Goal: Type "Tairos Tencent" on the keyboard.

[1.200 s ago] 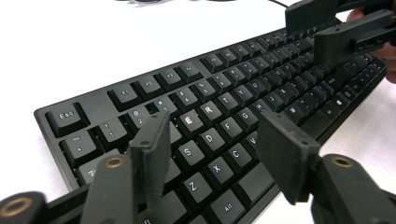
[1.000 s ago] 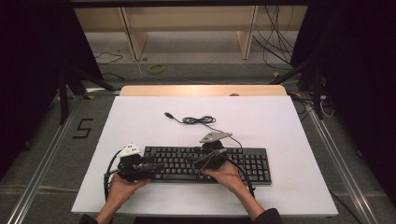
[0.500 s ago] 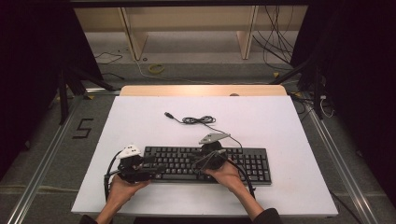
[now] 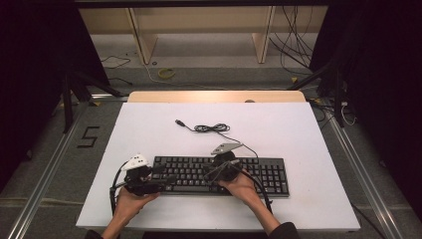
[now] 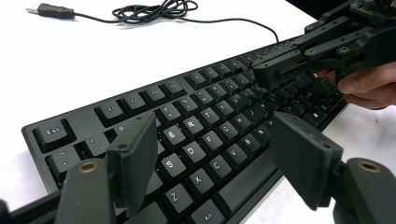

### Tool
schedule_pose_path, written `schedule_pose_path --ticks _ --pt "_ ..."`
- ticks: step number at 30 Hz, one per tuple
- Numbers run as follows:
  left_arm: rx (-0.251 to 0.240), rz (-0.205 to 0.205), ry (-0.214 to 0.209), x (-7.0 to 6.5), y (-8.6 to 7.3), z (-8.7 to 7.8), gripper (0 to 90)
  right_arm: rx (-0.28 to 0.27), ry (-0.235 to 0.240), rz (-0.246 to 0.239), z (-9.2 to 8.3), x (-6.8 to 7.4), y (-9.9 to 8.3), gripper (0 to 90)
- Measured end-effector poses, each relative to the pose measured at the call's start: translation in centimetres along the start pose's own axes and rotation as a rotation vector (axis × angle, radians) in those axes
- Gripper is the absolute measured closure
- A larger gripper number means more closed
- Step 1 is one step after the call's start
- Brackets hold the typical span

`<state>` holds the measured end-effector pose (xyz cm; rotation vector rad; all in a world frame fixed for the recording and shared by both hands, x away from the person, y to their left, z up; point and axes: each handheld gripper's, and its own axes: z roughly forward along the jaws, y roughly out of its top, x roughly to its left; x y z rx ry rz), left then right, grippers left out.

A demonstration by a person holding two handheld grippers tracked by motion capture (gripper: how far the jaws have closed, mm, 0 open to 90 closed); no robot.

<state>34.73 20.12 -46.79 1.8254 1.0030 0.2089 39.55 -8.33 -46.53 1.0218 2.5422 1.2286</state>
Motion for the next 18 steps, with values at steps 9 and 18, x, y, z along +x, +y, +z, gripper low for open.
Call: schedule_pose_path --ticks 9,18 --pt "-0.003 0.0 -0.004 -0.02 -0.01 0.0 31.1 0.023 -0.006 -0.002 0.52 -0.01 -0.25 89.4" --pt "-0.004 -0.001 -0.004 -0.06 -0.03 -0.06 31.0 0.037 -0.01 0.0 0.85 -0.07 -0.48 90.0"
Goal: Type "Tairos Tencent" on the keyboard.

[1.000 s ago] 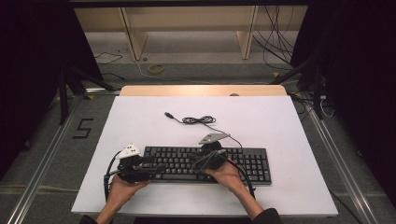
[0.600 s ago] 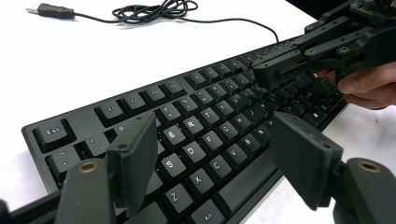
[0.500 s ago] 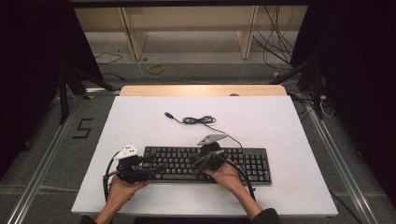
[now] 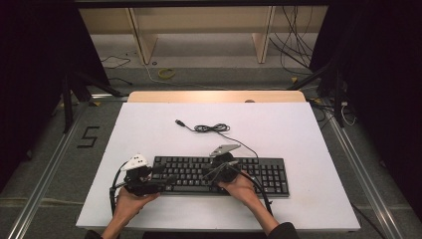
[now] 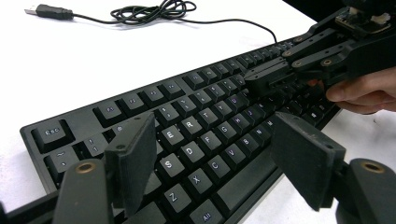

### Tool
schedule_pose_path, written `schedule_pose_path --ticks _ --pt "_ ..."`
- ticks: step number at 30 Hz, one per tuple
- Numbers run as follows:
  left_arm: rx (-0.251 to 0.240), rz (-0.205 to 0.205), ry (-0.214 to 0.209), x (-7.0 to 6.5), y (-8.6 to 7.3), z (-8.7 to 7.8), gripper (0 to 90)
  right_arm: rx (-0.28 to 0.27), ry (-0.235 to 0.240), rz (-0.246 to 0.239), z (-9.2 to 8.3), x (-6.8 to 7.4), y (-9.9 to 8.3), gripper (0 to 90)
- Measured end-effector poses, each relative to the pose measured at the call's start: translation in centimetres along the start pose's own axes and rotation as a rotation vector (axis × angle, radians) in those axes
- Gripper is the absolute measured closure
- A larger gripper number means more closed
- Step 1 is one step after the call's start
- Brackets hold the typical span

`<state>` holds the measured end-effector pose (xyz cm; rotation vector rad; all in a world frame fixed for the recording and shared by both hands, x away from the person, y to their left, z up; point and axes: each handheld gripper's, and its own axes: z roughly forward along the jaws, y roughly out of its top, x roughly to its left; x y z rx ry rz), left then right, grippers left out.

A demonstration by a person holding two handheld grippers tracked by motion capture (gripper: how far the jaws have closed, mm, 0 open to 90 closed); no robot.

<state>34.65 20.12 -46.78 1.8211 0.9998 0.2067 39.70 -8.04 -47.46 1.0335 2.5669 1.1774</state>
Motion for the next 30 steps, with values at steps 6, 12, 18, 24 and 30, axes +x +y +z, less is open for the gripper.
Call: schedule_pose_path --ticks 6,12,18,24,30 --pt "0.007 0.003 -0.002 0.0 0.0 0.0 31.0 0.014 -0.003 -0.006 0.2 -0.1 -0.1 90.0" --pt "0.008 0.004 0.0 0.0 0.0 0.1 31.1 0.013 -0.006 -0.007 0.4 0.0 -0.2 90.0" --pt "0.007 0.0 0.004 0.1 0.0 0.1 31.2 -0.022 0.015 0.03 -0.3 -0.3 -0.1 89.5" --pt "0.006 -0.002 0.005 0.2 0.0 0.1 31.3 -0.064 0.02 0.04 -1.2 -0.5 0.1 88.4" --pt "0.008 -0.001 0.006 0.3 0.0 0.1 31.4 -0.076 0.029 0.046 -1.6 -0.6 0.1 85.7"
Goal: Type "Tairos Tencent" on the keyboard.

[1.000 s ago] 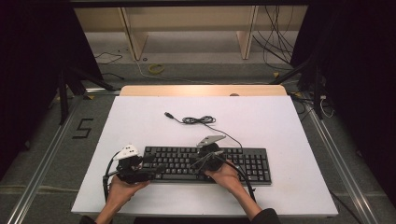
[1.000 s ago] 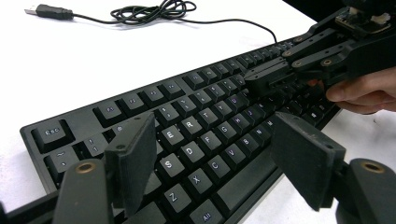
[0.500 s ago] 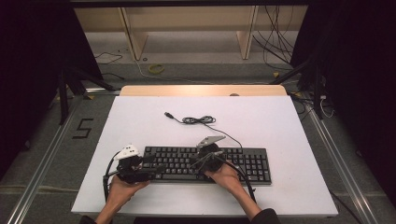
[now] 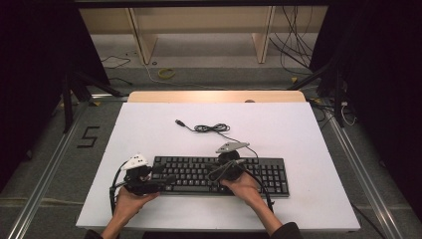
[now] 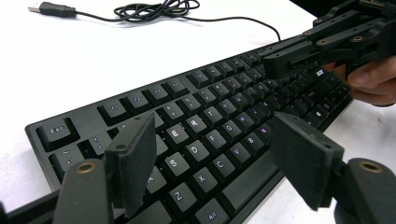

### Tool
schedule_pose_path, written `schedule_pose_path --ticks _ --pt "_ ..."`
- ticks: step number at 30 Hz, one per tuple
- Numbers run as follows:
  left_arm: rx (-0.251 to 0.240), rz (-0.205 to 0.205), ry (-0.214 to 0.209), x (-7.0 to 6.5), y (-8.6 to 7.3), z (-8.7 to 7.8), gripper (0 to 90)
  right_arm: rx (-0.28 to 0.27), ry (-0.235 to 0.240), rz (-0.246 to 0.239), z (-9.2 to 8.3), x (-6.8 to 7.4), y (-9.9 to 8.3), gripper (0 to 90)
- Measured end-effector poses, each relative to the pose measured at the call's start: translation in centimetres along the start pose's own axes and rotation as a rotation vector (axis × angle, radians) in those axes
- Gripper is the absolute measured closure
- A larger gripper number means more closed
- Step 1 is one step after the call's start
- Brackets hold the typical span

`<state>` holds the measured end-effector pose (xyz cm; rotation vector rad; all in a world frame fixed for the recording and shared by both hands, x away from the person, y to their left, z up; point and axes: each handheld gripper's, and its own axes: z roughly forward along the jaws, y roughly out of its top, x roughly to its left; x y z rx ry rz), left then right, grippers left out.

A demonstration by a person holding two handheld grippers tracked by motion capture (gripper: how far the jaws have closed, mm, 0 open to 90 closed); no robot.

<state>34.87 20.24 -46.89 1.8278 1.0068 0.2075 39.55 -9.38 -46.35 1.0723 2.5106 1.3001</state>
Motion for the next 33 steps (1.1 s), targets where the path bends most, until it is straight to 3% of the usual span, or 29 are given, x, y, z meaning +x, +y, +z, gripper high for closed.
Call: schedule_pose_path --ticks 13,27,33 --pt "-0.002 0.0 0.001 0.2 0.1 0.0 31.3 -0.028 0.029 0.013 -1.2 -0.1 -0.1 57.0" --pt "0.01 -0.049 -0.025 0.6 0.5 0.4 31.3 -0.056 0.042 0.026 -2.3 -0.1 -0.8 44.9" --pt "0.046 -0.049 -0.041 0.5 0.8 1.0 32.1 -0.059 0.042 0.031 -2.7 -0.3 -1.1 42.8"
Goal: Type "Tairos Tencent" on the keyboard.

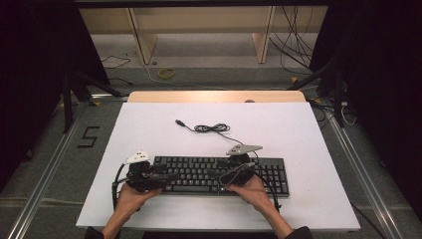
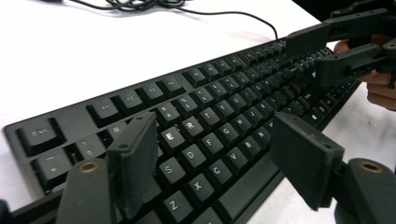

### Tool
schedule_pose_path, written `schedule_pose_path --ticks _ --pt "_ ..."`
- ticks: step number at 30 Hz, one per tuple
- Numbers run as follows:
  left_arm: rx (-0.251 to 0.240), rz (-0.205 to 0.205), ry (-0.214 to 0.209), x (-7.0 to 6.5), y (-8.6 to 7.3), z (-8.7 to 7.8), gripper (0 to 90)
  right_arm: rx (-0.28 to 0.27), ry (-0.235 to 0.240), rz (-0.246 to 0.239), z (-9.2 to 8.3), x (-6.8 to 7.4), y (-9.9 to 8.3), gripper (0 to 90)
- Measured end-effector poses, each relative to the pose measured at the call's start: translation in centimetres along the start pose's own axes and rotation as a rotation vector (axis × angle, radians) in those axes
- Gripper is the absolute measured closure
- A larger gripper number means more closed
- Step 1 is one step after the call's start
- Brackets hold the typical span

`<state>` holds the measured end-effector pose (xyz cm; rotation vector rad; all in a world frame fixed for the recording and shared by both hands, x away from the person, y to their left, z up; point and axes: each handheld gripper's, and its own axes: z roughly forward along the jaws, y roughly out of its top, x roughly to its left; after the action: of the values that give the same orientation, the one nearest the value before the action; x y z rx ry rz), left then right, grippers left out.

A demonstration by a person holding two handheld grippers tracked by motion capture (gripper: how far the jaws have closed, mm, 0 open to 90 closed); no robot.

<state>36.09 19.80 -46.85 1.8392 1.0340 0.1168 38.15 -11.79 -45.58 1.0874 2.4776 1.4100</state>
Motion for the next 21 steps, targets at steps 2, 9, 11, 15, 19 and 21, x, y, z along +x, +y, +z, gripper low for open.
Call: schedule_pose_path --ticks 2,9,11,15,19,21 --pt "0.012 0.011 0.004 -0.2 0.2 0.2 32.8 0.0 -0.003 0.003 -0.1 0.0 -0.1 42.2" --pt "0.043 0.01 0.019 -0.3 1.0 0.8 42.3 -0.012 -0.006 -0.001 -0.5 0.0 -0.2 40.9" --pt "0.047 0.013 0.018 -0.2 1.3 0.9 47.2 -0.014 -0.006 -0.001 -0.6 0.0 -0.2 40.6" --pt "0.066 0.028 0.031 -0.2 1.7 1.2 56.2 -0.016 -0.007 -0.002 -0.8 0.0 -0.2 40.4" --pt "0.092 0.037 0.031 -0.3 1.8 1.8 63.9 -0.025 -0.005 -0.006 -0.8 0.1 -0.2 39.6" --pt "0.108 0.042 0.033 -0.2 1.8 2.1 67.3 -0.024 -0.006 -0.008 -0.9 0.2 -0.2 38.6"
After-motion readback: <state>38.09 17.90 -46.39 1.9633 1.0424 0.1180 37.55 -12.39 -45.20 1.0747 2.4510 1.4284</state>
